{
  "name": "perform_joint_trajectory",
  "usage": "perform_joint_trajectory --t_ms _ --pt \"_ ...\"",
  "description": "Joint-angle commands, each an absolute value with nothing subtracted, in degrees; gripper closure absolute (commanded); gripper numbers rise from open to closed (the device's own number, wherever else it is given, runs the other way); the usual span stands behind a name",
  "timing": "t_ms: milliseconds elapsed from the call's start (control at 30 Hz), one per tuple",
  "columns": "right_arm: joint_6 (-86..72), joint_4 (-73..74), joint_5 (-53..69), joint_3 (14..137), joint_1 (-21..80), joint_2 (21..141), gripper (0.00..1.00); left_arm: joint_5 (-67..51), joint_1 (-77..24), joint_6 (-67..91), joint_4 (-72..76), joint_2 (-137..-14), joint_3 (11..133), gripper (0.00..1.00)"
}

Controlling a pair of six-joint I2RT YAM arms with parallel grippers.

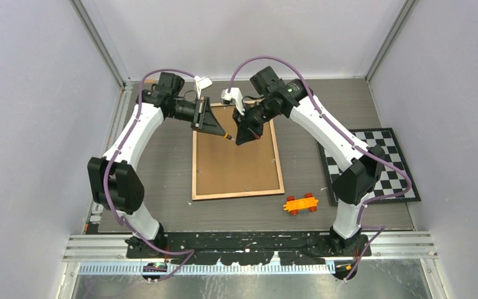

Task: Take the photo out of the frame

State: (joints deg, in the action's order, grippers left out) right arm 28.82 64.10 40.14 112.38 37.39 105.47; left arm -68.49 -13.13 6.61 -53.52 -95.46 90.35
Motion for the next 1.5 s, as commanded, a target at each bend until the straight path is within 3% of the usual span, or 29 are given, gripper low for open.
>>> perform_joint_trajectory --t_ms 0,33,100,167,300,567,733,900,1133,1467 --pt "26.5 61.5 41.6 115.3 37.1 105.1 0.95 -66.7 -13.3 6.0 -51.9 -93.4 91.3 1.0" --pt "24.3 60.4 42.2 115.3 36.2 105.4 0.84 -64.2 -13.2 6.1 -51.1 -92.8 90.9 1.0" --pt "18.8 58.4 43.7 115.4 33.9 106.1 0.48 -59.9 -12.1 6.7 -48.1 -91.1 89.7 1.0" --pt "14.3 56.9 45.3 114.8 31.2 106.6 0.37 -56.4 -9.4 7.2 -47.0 -90.2 89.4 1.0" --pt "8.8 53.7 44.3 111.0 27.1 106.6 0.3 -50.1 -7.5 -5.5 -56.2 -90.5 92.7 1.0" --pt "7.1 52.1 31.2 102.4 25.2 108.8 0.27 -32.7 -7.5 -21.4 -55.8 -84.5 83.9 1.0" --pt "8.6 52.6 29.3 100.4 24.0 111.6 0.27 -24.7 -7.5 -28.7 -52.2 -85.1 83.1 1.0" --pt "7.7 53.5 26.7 102.0 22.8 115.0 0.26 -22.2 -7.7 -30.4 -51.8 -88.5 84.8 1.0" --pt "6.2 53.6 23.1 102.4 18.1 117.6 0.26 -30.3 -11.9 -42.2 -64.1 -88.3 81.8 1.0" --pt "7.4 54.3 20.6 99.7 17.0 118.7 0.26 -23.4 -18.9 -45.1 -61.3 -85.9 74.6 1.0"
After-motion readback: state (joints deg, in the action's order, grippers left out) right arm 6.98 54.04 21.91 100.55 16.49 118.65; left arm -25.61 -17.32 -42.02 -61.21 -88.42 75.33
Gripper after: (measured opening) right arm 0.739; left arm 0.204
